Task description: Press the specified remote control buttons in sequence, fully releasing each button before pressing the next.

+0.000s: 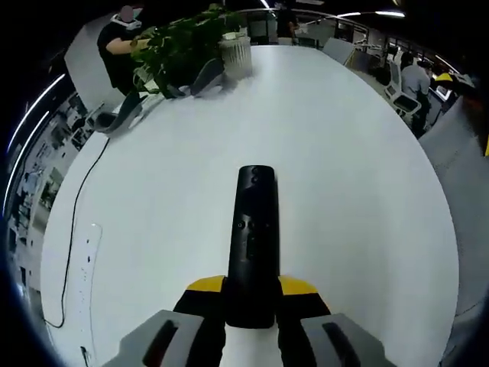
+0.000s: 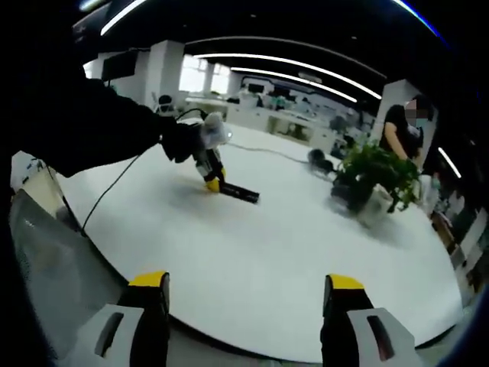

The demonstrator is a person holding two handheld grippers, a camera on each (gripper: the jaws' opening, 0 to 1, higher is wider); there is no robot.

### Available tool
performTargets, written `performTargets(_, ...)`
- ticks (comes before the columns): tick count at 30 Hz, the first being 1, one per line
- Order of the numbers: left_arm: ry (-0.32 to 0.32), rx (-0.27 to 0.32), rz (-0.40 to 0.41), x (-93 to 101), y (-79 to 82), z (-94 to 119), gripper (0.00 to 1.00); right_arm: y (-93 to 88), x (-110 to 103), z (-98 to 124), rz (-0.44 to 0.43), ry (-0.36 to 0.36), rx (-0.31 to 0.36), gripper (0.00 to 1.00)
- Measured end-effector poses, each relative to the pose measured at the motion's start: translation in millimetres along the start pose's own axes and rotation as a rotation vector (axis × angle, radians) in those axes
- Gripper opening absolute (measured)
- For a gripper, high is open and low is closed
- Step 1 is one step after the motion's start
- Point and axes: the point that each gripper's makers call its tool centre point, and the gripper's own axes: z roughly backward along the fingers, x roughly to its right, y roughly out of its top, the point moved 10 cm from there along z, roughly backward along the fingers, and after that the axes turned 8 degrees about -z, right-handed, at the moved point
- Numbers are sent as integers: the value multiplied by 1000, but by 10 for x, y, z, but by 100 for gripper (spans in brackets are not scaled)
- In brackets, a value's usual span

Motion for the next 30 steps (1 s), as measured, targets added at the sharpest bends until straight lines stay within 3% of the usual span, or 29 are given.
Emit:
performTargets(8, -4, 21, 17, -91, -11, -21, 24, 1, 1, -10, 1, 2, -15, 80)
performTargets(12, 13, 30, -29, -71, -13, -17, 25, -1, 3, -13, 1, 0, -17, 80)
performTargets(15, 53, 19, -20, -78, -5, -12, 30, 5, 10, -11, -2, -5, -10, 81)
performTargets(16, 97, 5, 11, -87, -12, 2, 33, 6, 10, -11, -2, -7, -9, 81)
performTargets(19, 101, 1, 59, -27, -21, 31, 45, 10, 12, -8, -1, -11, -4, 82)
performTargets(21, 143, 2, 76, 37, -34, 106, 48, 12, 14, -5, 0, -15, -2, 82)
performTargets(25, 237, 133, 181, 210, -30, 394, 49, 12, 8, -1, 6, -20, -3, 83)
performTargets(28, 270, 191, 250, 411, -38, 605, 64, 17, -4, 3, 6, -13, 1, 84)
performTargets(30, 307, 212, 278, 539, -48, 732, 67, 30, -19, 17, -8, 6, 12, 84)
